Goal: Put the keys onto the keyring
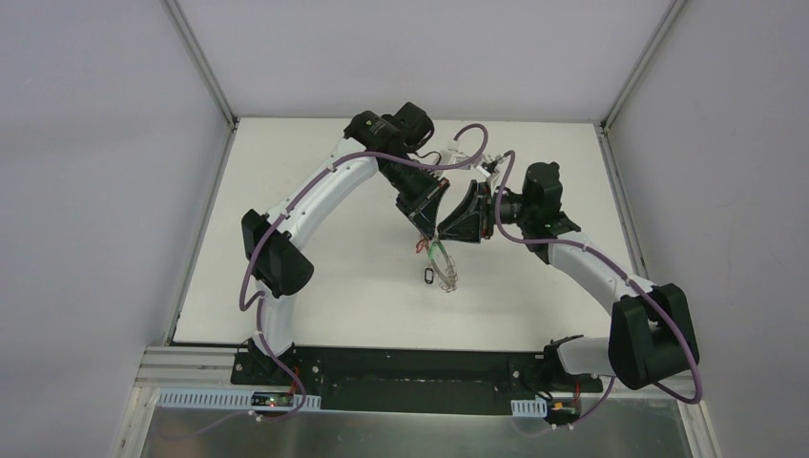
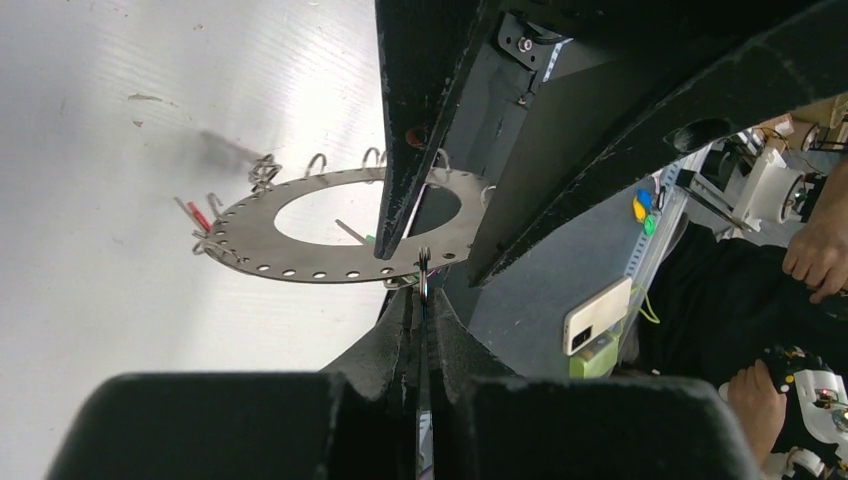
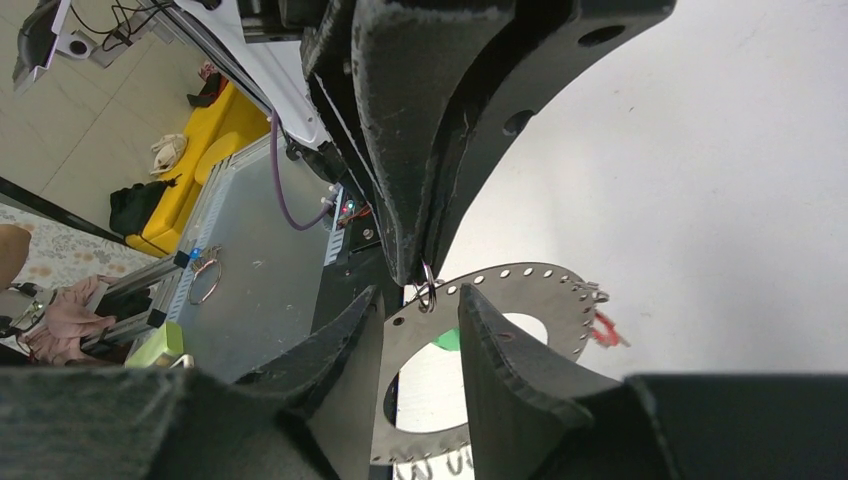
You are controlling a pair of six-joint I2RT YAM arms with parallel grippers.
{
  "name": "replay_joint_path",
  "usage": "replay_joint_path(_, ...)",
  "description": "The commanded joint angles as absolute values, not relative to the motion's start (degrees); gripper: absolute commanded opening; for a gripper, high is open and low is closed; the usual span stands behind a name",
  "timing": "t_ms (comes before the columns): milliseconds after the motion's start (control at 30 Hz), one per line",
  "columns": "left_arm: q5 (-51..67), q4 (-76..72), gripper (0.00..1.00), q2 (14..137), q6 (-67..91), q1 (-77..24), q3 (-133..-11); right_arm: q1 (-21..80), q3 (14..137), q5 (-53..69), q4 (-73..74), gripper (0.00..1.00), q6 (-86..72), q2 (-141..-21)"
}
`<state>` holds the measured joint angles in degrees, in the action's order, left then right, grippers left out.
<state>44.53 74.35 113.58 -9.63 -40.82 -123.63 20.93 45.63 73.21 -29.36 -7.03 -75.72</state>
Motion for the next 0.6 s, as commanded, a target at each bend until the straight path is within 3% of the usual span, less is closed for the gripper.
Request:
replay_joint_path(0, 47.5, 75.1, 0.00, 113.9, -9.2, -41.8, -124.9, 21.5, 47.7, 74.1, -31.2, 0.35, -6.9, -76.0)
replay_joint_path(567, 47.7, 74.9, 0.00, 113.6, -10.3, -42.4, -122.6, 21.5, 47.9, 73.2, -31.1, 0.27, -7.3, -76.2)
